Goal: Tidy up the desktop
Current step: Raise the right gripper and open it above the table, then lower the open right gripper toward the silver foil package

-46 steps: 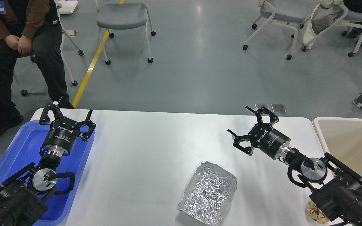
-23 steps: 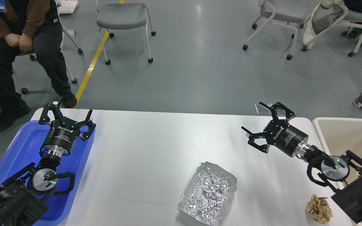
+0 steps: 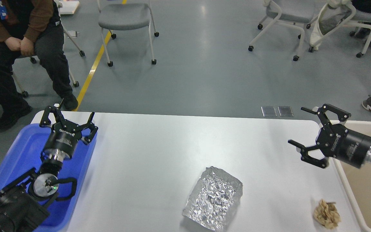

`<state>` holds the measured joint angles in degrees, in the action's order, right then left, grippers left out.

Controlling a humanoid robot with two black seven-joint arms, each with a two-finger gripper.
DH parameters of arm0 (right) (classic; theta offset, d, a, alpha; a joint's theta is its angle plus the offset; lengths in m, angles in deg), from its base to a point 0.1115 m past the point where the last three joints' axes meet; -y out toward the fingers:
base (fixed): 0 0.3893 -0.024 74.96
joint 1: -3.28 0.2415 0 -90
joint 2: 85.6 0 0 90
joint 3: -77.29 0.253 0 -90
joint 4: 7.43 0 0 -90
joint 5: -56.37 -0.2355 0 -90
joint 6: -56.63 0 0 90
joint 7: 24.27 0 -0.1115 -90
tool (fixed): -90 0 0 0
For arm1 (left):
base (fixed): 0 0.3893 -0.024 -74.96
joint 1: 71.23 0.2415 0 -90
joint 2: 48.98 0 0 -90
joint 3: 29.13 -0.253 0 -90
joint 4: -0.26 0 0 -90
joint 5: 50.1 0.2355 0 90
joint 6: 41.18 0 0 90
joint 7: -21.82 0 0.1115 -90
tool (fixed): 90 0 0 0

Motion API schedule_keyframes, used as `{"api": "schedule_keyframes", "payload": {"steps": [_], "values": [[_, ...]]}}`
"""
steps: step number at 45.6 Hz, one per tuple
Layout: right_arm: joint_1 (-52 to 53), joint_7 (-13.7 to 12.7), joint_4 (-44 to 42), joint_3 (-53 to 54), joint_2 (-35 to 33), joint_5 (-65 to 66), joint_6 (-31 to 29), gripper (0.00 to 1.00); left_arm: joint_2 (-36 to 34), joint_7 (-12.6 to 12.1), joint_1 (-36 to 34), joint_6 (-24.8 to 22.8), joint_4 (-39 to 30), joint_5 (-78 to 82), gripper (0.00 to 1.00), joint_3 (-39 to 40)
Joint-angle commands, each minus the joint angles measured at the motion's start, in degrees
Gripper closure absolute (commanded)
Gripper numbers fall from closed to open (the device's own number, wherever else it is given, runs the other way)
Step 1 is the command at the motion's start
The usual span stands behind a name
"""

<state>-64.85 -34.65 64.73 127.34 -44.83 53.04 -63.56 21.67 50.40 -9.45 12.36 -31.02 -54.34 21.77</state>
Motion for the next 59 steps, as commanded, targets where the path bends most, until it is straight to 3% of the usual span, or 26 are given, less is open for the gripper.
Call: {"api": "schedule_keyframes", "payload": {"steps": [1,12,22,25,40,59], "values": [[-3.9,0.0,16.3,-0.1,-9.7,7.7,0.9,0.00,0.0,0.0,0.0,0.0,0.0,0.0,0.00,0.0],[-3.5,0.0,22.1,-3.4,-7.6,24.8,7.2,0.00,0.0,0.0,0.0,-0.1,0.0,0.1,0.00,0.0],[-3.4,0.2,22.7,-12.5,0.8,42.9,17.1,0.00,0.0,0.0,0.0,-0.1,0.0,0.1,0.00,0.0],[-3.5,1.3,21.8,-14.9,3.3,46.7,19.9,0.00,0.0,-0.1,0.0,-0.2,0.0,0.1,0.00,0.0],[-3.7,4.1,11.4,-17.5,11.8,59.6,20.3,0.00,0.0,-0.1,0.0,-0.1,0.0,0.0,0.00,0.0],[-2.9,4.1,5.3,-19.6,18.3,60.7,20.2,0.00,0.0,-0.1,0.0,-0.1,0.0,0.0,0.00,0.0]]}}
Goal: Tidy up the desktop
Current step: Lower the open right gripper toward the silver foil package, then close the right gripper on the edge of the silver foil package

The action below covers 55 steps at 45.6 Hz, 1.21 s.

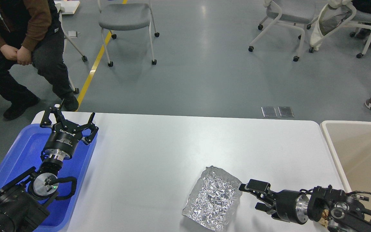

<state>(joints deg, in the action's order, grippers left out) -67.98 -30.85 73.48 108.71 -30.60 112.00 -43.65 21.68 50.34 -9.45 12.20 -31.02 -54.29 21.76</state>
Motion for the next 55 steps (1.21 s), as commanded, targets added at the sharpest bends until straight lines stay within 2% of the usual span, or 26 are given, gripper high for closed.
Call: {"api": "schedule_keyframes", "payload": {"steps": [1,25,32,37,40,55], "values": [[0.3,0.3,-3.8,-0.9,4.4,1.8,0.3,0.00,0.0,0.0,0.0,0.1,0.0,0.0,0.00,0.0],[2.6,0.3,-10.4,-2.3,10.2,2.6,0.3,0.02,0.0,0.0,0.0,0.0,0.0,0.1,0.00,0.0],[3.0,0.3,-10.7,-2.9,10.7,2.6,0.3,0.07,0.0,0.0,0.0,0.0,0.0,0.1,0.00,0.0],[3.0,0.7,-10.7,-3.6,10.7,2.6,0.3,0.15,0.0,0.0,0.0,0.0,0.0,0.1,0.00,0.0],[3.0,1.0,-10.7,-3.8,10.7,2.6,0.3,0.25,0.0,0.0,0.0,0.1,0.0,0.1,0.00,0.0],[3.0,2.4,-10.7,-5.2,10.5,4.0,0.3,0.61,0.0,0.0,0.0,0.0,0.0,0.1,0.00,0.0]]}}
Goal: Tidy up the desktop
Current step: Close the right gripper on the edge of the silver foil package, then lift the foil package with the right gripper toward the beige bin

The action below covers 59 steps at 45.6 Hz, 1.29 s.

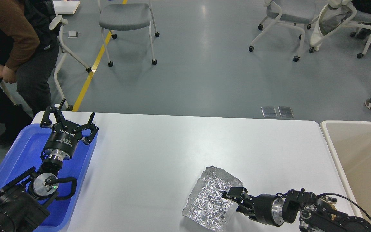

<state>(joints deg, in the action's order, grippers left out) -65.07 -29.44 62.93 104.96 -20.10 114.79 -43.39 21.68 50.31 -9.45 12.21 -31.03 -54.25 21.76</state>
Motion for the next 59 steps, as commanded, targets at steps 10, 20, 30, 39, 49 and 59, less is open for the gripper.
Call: {"api": "schedule_keyframes", "payload": {"steps": [10,20,30,39,49,59], "values": [[0.1,1.0,-0.1,-3.0,-0.1,1.4,0.0,0.64,0.0,0.0,0.0,0.0,0.0,0.0,0.00,0.0],[0.1,1.0,-0.5,-3.1,0.0,3.2,0.0,0.87,0.0,0.1,0.0,0.0,0.0,0.0,0.00,0.0],[0.1,1.0,-0.5,-3.0,-0.4,3.2,0.0,1.00,0.0,0.0,0.0,0.0,0.0,0.0,0.00,0.0],[0.1,1.7,0.6,-1.4,-3.4,1.4,-0.1,1.00,0.0,0.0,0.0,0.0,0.0,0.0,0.00,0.0],[1.0,2.2,8.5,0.1,-12.3,-8.5,-0.9,1.00,0.0,0.0,0.0,0.0,0.0,0.0,0.00,0.0],[3.0,2.2,16.6,1.3,-24.4,-15.1,-2.6,1.00,0.0,0.0,0.0,0.0,0.0,0.0,0.00,0.0]]}}
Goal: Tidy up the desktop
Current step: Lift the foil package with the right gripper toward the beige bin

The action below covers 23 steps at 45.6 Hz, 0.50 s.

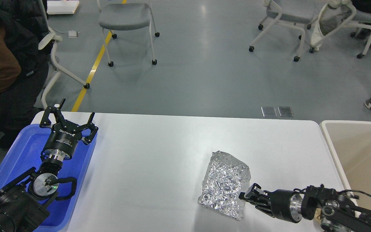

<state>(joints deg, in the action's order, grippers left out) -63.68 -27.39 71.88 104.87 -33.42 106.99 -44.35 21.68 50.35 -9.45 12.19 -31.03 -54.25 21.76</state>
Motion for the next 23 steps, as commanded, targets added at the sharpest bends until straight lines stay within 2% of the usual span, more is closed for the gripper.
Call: {"api": "schedule_keyframes", "payload": {"steps": [1,15,23], "values": [[1.8,0.1,8.1,1.8,-12.2,-8.2,-2.1,1.00,0.0,-0.1,0.0,0.0,0.0,0.0,0.00,0.0],[2.6,-0.3,10.9,11.5,-27.1,-20.8,-12.7,1.00,0.0,-0.1,0.0,0.0,0.0,0.0,0.00,0.0],[3.6,-0.5,8.5,14.3,-31.4,-25.4,-14.2,1.00,0.0,-0.1,0.0,0.0,0.0,0.0,0.00,0.0]]}}
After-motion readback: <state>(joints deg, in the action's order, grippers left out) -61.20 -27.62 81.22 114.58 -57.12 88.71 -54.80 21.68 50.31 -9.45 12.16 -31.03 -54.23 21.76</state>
